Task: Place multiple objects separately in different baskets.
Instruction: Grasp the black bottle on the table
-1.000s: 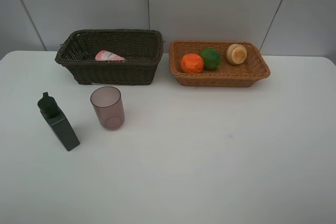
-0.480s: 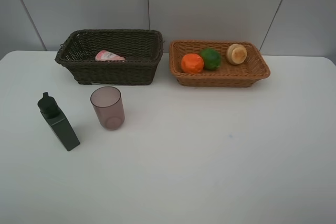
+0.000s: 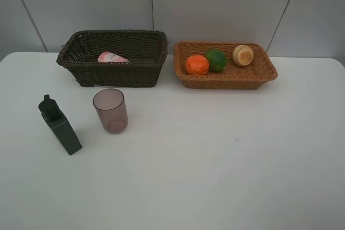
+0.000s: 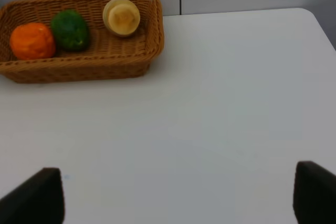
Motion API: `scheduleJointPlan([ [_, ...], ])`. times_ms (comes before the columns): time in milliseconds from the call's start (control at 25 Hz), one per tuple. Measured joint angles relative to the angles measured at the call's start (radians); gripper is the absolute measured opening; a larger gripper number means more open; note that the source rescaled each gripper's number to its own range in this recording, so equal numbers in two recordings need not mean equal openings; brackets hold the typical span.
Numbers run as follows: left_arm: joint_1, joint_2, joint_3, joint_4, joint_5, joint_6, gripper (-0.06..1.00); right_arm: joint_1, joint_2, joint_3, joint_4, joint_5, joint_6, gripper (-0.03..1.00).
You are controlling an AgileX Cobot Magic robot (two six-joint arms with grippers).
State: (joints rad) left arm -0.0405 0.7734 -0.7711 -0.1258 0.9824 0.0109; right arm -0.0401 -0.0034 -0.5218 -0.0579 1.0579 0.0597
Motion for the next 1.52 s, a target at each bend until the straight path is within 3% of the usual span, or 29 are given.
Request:
scheduleJointPlan([
  [400,0.000,0.424,-0.088,-0.004,-0.019,-0.202,1.00,0.000,0.000,0.000,0.000,0.000,0.000,0.88],
  [520,-0.033,0.492,-0.091,0.017,-0.040,-0.277,1.00,0.000,0.000,0.000,0.000,0.000,0.000,0.88],
  [840,-0.132,0.578,-0.092,0.139,-0.086,-0.520,1.00,0.000,0.000,0.000,0.000,0.000,0.000,0.88],
  [1120,-0.193,0.622,-0.092,0.154,-0.142,-0.636,1.00,0.000,0.000,0.000,-0.001,0.000,0.000,0.88],
  [1520,-0.207,0.683,-0.092,0.206,-0.154,-0.768,1.00,0.000,0.000,0.000,-0.001,0.000,0.000,0.88],
])
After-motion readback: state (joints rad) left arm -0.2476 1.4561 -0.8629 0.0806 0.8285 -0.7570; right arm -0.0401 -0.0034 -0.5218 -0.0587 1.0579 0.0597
